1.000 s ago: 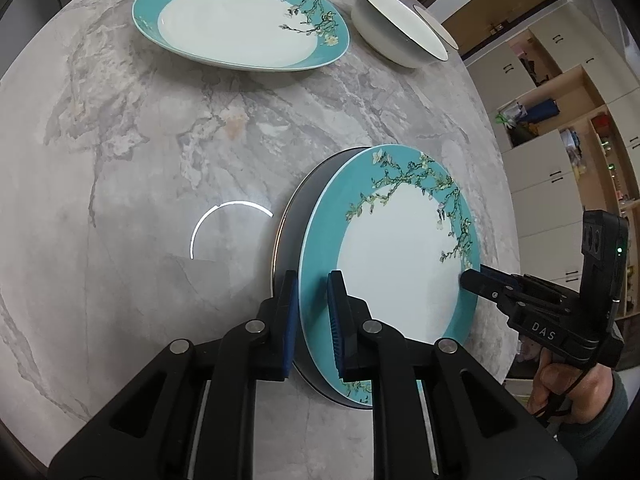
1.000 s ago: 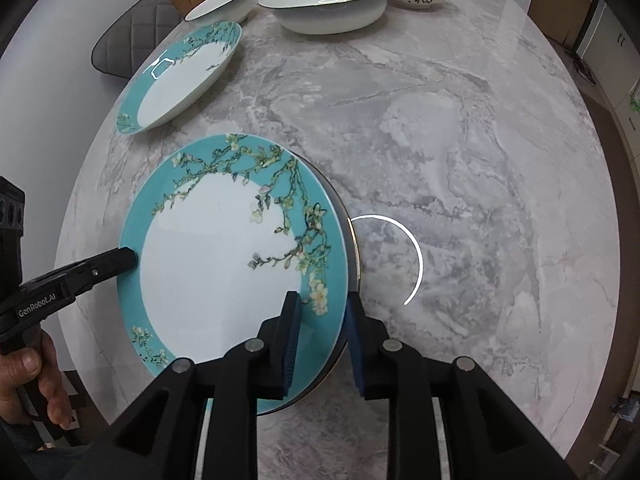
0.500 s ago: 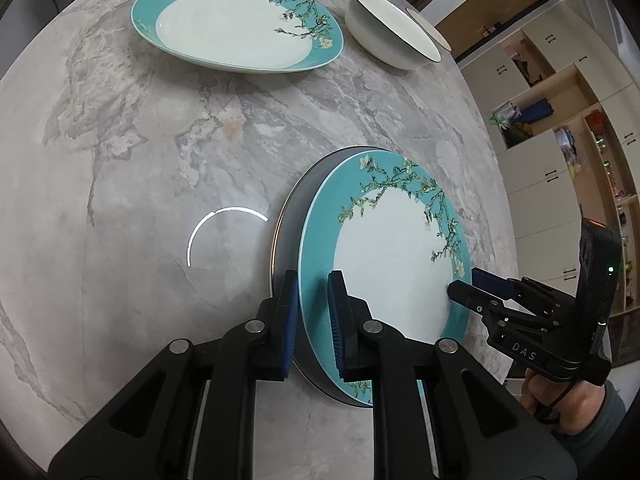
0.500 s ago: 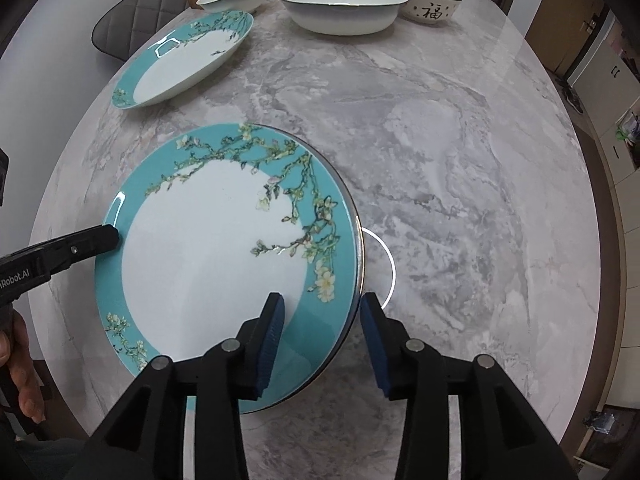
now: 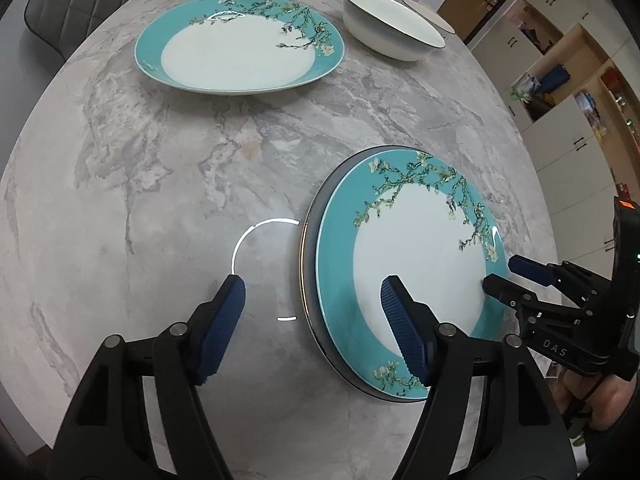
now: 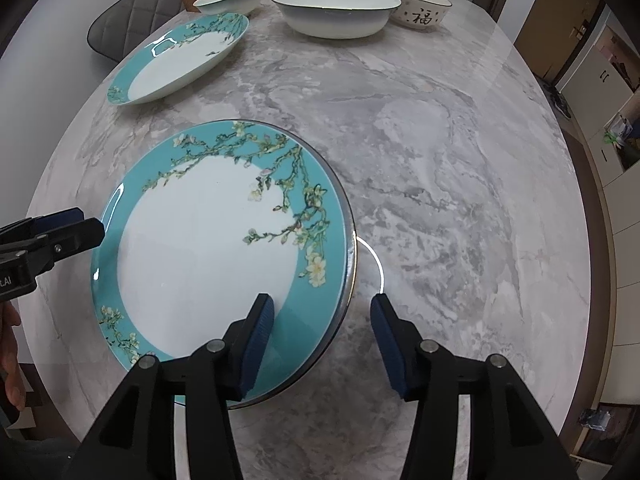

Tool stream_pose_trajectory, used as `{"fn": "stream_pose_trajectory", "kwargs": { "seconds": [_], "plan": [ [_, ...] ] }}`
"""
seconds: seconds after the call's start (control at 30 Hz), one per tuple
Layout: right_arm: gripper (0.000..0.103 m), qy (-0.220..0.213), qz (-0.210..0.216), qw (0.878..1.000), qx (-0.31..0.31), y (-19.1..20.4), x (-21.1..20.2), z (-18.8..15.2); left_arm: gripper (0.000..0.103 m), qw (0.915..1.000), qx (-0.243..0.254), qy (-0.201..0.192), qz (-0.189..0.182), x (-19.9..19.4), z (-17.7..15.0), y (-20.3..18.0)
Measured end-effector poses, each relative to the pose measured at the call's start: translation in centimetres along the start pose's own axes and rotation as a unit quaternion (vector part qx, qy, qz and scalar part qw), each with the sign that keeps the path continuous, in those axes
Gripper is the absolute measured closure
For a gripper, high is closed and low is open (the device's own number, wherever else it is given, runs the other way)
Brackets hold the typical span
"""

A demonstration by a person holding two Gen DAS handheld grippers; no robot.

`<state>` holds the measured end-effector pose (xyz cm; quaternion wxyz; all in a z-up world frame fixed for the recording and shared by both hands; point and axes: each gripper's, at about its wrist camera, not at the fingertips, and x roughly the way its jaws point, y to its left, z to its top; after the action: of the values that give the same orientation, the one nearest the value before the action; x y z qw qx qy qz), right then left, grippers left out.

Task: Organize plates and bowls
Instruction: 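Move to the other teal floral plate and close both grippers on its rim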

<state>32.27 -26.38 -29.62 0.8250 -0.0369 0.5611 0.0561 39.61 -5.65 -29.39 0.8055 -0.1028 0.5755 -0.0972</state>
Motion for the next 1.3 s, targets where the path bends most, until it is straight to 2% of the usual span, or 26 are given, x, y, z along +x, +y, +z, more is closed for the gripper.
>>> {"fn": "stream_pose_trajectory", "kwargs": {
  "seconds": [0.03,0.1,0.17,0.2,0.23,0.3,0.37,0.4,0.43,0.53,0.67,0.77,0.83,0.93,1.03,1.1,1.17,1.23,1.3],
  "plan": [
    [0.045,-0.002,-0.001,1.0,0.006,-0.2,-0.3,0.0,0.034,1.0,-0.006,-0.004,-0.003,-0.4,-0.1,0.2],
    [0.03,-0.014,0.001,1.0,0.021,-0.9,-1.3,0.1,0.032,0.9996,-0.016,-0.02,-0.009,-1.7,0.0,0.9],
    [0.01,-0.046,0.016,0.998,0.035,-1.8,-3.4,0.5,0.011,0.9989,-0.024,-0.036,-0.02,-3.2,0.2,1.9],
    [0.005,-0.07,0.038,0.996,0.035,-2.2,-4.6,0.8,0.0,0.999,-0.026,-0.03,-0.019,-3.7,0.6,2.6],
    [0.0,-0.087,0.058,0.994,0.036,-2.5,-5.5,1.0,0.0,0.999,-0.031,-0.025,-0.02,-4.2,1.0,3.4],
    [0.0,-0.096,0.139,0.985,0.045,-3.2,-6.8,2.4,0.0,0.9982,-0.039,-0.037,-0.026,-5.3,2.0,4.9],
    [0.0,-0.099,0.209,0.97,0.079,-4.1,-7.2,4.1,0.0,0.9936,-0.042,-0.099,-0.036,-7.2,3.1,6.5],
    [0.0,-0.102,0.23,0.964,0.088,-4.3,-7.2,4.9,0.0,0.9911,-0.046,-0.12,-0.036,-7.9,3.9,7.3],
    [0.0,-0.103,0.248,0.959,0.094,-4.5,-7.1,6.1,0.0,0.9904,-0.052,-0.123,-0.037,-8.1,4.8,8.1],
    [0.0,-0.103,0.276,0.952,0.089,-3.8,-5.6,9.4,0.0,0.9898,-0.078,-0.111,-0.043,-8.0,8.1,10.6],
    [0.0,-0.05,0.303,0.948,0.079,-2.5,-1.2,14.5,0.0,0.9905,-0.106,-0.08,-0.036,-6.5,12.7,13.3],
    [0.0,-0.035,0.311,0.946,0.078,-1.6,1.9,17.9,0.0,0.9917,-0.113,-0.054,-0.029,-4.8,15.5,14.2],
    [0.0,-0.035,0.321,0.943,0.08,-0.9,3.5,19.5,0.001,0.9929,-0.106,-0.051,-0.021,-3.8,17.0,14.4],
    [0.0,-0.028,0.338,0.936,0.092,-0.3,5.7,21.8,0.001,0.9942,-0.1,-0.037,-0.005,-1.7,18.7,14.8],
    [0.001,-0.022,0.337,0.937,0.089,0.6,7.3,23.4,0.001,0.9945,-0.102,-0.025,0.004,-0.1,19.6,15.2],
    [0.005,-0.016,0.34,0.936,0.089,1.1,8.1,24.1,0.001,0.9952,-0.094,-0.02,0.016,0.7,19.8,15.1],
    [0.022,-0.005,0.335,0.939,0.082,1.4,9.0,24.6,0.001,0.9959,-0.083,-0.018,0.031,1.3,20.1,15.0],
    [0.031,0.004,0.323,0.943,0.076,1.9,9.7,24.9,0.001,0.996,-0.077,-0.015,0.043,2.0,20.5,15.1],
    [0.032,0.011,0.324,0.943,0.079,1.9,10.2,25.1,0.002,0.996,-0.079,-0.013,0.039,2.5,20.7,15.3]
  ]
}}
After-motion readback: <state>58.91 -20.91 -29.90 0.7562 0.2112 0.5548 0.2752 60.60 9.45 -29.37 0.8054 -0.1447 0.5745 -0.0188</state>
